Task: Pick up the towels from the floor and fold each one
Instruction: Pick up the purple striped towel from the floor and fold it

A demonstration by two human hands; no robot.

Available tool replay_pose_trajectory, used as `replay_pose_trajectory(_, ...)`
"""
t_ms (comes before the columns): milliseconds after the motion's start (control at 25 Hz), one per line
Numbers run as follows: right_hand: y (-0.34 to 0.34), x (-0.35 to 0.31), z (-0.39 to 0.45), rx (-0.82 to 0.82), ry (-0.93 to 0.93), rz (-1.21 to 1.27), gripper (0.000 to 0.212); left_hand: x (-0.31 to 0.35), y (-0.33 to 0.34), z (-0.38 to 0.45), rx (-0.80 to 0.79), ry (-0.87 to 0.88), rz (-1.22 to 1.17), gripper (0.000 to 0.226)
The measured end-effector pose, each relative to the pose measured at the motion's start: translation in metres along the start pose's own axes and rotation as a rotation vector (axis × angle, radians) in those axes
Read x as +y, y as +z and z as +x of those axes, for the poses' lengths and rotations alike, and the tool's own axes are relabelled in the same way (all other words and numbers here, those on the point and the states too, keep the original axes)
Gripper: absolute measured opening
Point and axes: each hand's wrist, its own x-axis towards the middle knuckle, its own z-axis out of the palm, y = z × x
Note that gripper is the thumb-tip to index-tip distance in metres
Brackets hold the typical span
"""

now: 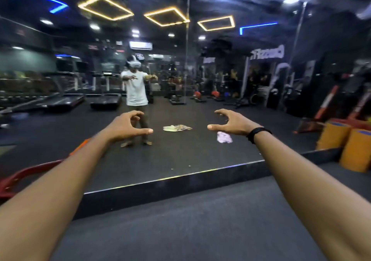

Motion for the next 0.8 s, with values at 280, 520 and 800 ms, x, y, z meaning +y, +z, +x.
replay_pose_trajectory(280,-0.121,0.189,-0.102,0.126,0.339,-0.092,0.087,0.160,0.196,0.084,-0.272,0.234,-0.113,0.082)
replay_pose_trajectory(520,-0.178,0.292,-0.164,0.244,0.562,-0.140,0.080,0.262,0.321,0.134,-0.445,0.386,-0.189,0.084)
replay_pose_trajectory(800,-0.242,0.400,-0.166,0.335,0.761,-0.177,0.080,0.363,0.447,0.237,-0.566,0.562,-0.253,0.080)
